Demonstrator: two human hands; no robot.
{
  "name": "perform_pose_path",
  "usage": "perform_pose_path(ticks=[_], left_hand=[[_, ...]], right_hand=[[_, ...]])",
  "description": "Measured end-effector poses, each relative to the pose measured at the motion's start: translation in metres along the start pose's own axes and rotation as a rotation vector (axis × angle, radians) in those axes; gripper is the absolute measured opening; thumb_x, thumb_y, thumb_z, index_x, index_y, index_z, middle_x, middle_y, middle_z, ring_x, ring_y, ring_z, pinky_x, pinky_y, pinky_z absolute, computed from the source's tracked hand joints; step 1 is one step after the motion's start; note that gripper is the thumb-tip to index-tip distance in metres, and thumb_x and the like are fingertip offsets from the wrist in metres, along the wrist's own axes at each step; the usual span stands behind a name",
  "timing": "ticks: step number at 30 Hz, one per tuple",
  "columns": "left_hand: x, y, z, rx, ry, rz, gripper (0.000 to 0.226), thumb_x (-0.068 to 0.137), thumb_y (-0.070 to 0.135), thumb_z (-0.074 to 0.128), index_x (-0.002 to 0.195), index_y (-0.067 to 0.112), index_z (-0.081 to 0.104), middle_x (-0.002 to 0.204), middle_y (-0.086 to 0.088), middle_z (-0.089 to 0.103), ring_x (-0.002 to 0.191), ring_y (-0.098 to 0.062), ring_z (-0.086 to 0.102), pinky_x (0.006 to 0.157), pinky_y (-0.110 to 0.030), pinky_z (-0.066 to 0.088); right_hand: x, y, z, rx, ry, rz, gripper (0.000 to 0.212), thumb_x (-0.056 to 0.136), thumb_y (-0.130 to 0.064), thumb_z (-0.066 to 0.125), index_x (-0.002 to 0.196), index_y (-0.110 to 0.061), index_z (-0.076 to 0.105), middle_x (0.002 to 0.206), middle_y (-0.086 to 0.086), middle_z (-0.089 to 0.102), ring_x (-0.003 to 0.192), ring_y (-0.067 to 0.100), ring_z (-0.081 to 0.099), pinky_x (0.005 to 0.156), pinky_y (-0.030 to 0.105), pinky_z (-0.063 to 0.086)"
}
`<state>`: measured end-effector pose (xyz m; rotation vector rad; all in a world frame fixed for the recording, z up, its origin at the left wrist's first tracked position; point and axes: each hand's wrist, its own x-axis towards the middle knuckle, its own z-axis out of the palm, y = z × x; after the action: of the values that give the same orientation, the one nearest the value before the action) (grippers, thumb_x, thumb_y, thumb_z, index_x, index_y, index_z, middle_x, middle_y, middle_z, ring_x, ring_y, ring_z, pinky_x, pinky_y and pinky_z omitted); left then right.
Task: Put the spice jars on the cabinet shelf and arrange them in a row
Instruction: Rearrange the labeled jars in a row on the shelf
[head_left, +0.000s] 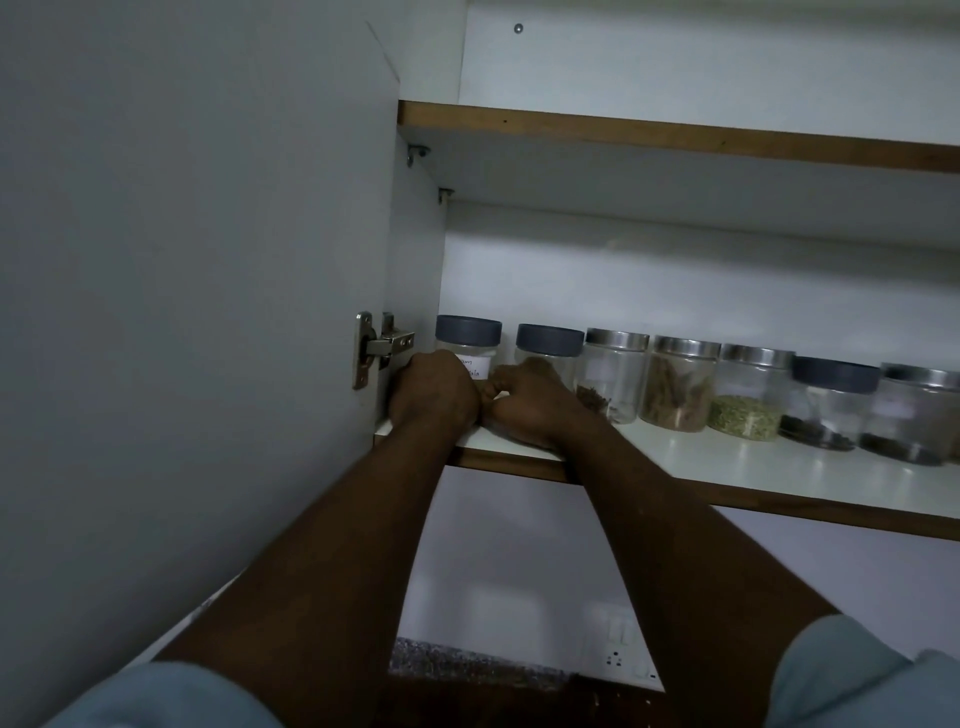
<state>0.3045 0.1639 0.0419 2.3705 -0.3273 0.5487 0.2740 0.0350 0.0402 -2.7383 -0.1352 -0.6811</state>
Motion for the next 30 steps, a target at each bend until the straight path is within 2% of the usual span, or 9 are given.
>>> perform_pose_path(ticks=[3,8,12,17,21,23,26,28,30], left_hand=[[0.0,0.0,0.002,0.009,-0.009,0.004,0.037,0.089,0.025,0.071,0.119,0.005,0.065,0.122,-0.015,0.067,0.112,-0.033,0.064,0.087,-0.039,0.055],[0.001,-0.001,0.004,0.012,-0.011,0.013,0.038,0.09,0.03,0.07,0.119,0.006,0.065,0.121,-0.014,0.068,0.111,-0.031,0.065,0.086,-0.037,0.055],[0.002,-0.001,0.005,-0.006,-0.024,0.001,0.046,0.09,0.039,0.069,0.12,0.005,0.064,0.122,-0.015,0.067,0.112,-0.031,0.063,0.087,-0.037,0.053],[-0.003,0.001,0.004,0.011,0.006,-0.006,0.045,0.089,0.038,0.07,0.118,0.004,0.065,0.119,-0.015,0.068,0.109,-0.032,0.065,0.082,-0.037,0.054],[-0.011,0.002,0.001,0.143,0.164,0.028,0.028,0.086,0.024,0.072,0.109,0.01,0.069,0.107,-0.011,0.07,0.097,-0.029,0.069,0.066,-0.034,0.053],[-0.013,0.002,0.002,0.158,0.172,0.079,0.025,0.087,0.023,0.071,0.108,0.01,0.069,0.104,-0.01,0.07,0.093,-0.028,0.069,0.066,-0.033,0.052],[-0.012,0.001,0.003,0.164,0.081,0.174,0.025,0.087,0.02,0.069,0.109,0.008,0.07,0.101,-0.01,0.07,0.084,-0.024,0.065,0.067,-0.032,0.05],[-0.012,0.0,0.003,0.179,0.031,0.225,0.022,0.087,0.019,0.068,0.105,0.007,0.071,0.1,-0.01,0.07,0.081,-0.024,0.063,0.069,-0.032,0.051],[-0.012,0.0,0.003,0.186,0.008,0.252,0.018,0.087,0.018,0.066,0.101,0.008,0.071,0.1,-0.011,0.069,0.087,-0.027,0.066,0.072,-0.034,0.054]], right_hand=[[0.002,0.002,0.001,0.021,-0.024,0.016,0.01,0.089,-0.027,0.067,0.084,-0.018,0.067,0.094,-0.001,0.067,0.088,0.018,0.059,0.089,0.03,0.046],[0.003,0.003,0.002,-0.126,-0.011,-0.012,0.027,0.097,-0.036,0.059,0.106,-0.015,0.073,0.097,-0.005,0.057,0.095,0.014,0.049,0.1,0.031,0.037],[0.004,0.006,0.003,-0.001,-0.009,0.018,0.029,0.096,-0.035,0.062,0.116,-0.016,0.07,0.084,-0.018,0.044,0.093,0.011,0.045,0.092,0.025,0.031],[0.002,0.004,0.004,-0.004,0.062,-0.003,0.021,0.087,-0.027,0.071,0.102,-0.014,0.077,0.103,0.001,0.073,0.098,0.02,0.065,0.096,0.032,0.049],[-0.004,0.004,0.002,-0.063,0.304,0.006,0.02,0.083,-0.03,0.072,0.1,-0.02,0.074,0.105,0.0,0.07,0.092,0.017,0.065,0.074,0.028,0.049],[-0.006,0.003,-0.002,-0.113,0.46,0.03,0.029,0.082,-0.033,0.071,0.108,-0.02,0.065,0.112,0.002,0.062,0.093,0.02,0.062,0.07,0.029,0.047],[-0.008,0.003,-0.007,-0.186,0.678,0.026,0.052,0.081,-0.033,0.071,0.129,-0.018,0.055,0.132,0.006,0.052,0.104,0.025,0.061,0.074,0.034,0.055],[-0.008,0.005,-0.009,-0.184,0.689,0.071,0.073,0.082,-0.035,0.072,0.147,-0.017,0.043,0.15,0.006,0.042,0.12,0.028,0.058,0.085,0.038,0.057],[-0.004,0.008,-0.011,-0.173,0.589,0.117,0.088,0.083,-0.036,0.07,0.158,-0.017,0.027,0.161,0.006,0.032,0.131,0.03,0.052,0.095,0.042,0.055]])
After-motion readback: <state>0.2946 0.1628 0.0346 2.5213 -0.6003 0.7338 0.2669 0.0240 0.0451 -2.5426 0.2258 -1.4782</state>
